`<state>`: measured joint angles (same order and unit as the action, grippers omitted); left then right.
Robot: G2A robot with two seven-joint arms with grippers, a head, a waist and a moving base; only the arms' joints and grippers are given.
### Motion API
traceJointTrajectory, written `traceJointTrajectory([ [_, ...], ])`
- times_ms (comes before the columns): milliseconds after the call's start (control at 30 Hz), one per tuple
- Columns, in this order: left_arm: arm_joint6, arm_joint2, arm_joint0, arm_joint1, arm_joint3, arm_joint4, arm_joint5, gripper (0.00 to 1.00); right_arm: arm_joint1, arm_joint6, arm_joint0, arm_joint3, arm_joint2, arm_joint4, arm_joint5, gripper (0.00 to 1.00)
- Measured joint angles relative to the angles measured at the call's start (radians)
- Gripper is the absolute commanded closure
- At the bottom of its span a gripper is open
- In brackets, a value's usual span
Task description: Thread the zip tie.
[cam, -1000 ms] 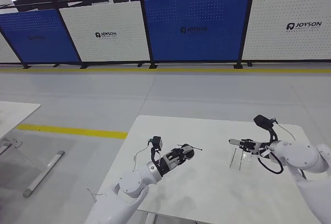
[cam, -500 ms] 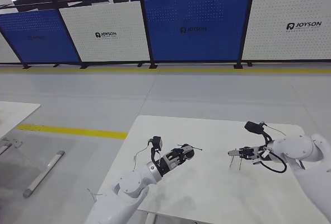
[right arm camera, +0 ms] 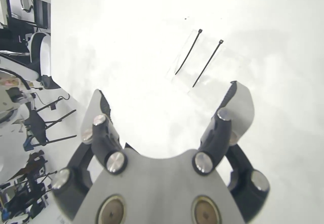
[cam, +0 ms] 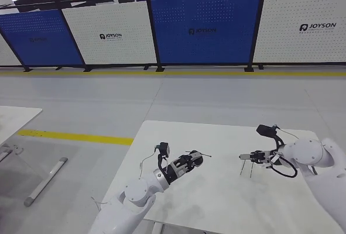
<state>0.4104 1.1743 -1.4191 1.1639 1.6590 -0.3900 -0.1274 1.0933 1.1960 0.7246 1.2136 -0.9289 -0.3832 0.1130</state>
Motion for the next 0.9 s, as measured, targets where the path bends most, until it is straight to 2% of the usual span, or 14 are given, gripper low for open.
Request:
traceJointTrajectory([
  [133,0.000,0.000,0.000,0.000,0.000,0.000,0.000,1.00,0.012,0.001,-0.020,0.008,0.044,-0.055,0.067,0.00],
  [300,0.000,0.000,0.000,0.000,0.000,0.000,0.000,1.00,0.042,0.003,-0.082,-0.082,0.104,-0.073,0.108,0.00],
  [633,0.000,0.000,0.000,0.000,0.000,0.000,0.000,1.00,0.046,0.006,-0.091,-0.093,0.114,-0.076,0.110,0.00],
  [767,0.000,0.000,0.000,0.000,0.000,0.000,0.000,1.00,0.043,-0.035,-0.071,-0.081,0.094,-0.066,0.113,0.00],
  [800,0.000,0.000,0.000,0.000,0.000,0.000,0.000,1.00,0.041,-0.040,-0.068,-0.071,0.090,-0.072,0.126,0.03],
  [833,0.000,0.000,0.000,0.000,0.000,0.000,0.000,1.00,0.041,-0.040,-0.067,-0.063,0.088,-0.077,0.137,0.53],
  [867,0.000,0.000,0.000,0.000,0.000,0.000,0.000,1.00,0.041,-0.039,-0.066,-0.056,0.086,-0.083,0.150,0.58],
  [900,0.000,0.000,0.000,0.000,0.000,0.000,0.000,1.00,0.040,-0.036,-0.066,-0.049,0.087,-0.093,0.167,0.56],
])
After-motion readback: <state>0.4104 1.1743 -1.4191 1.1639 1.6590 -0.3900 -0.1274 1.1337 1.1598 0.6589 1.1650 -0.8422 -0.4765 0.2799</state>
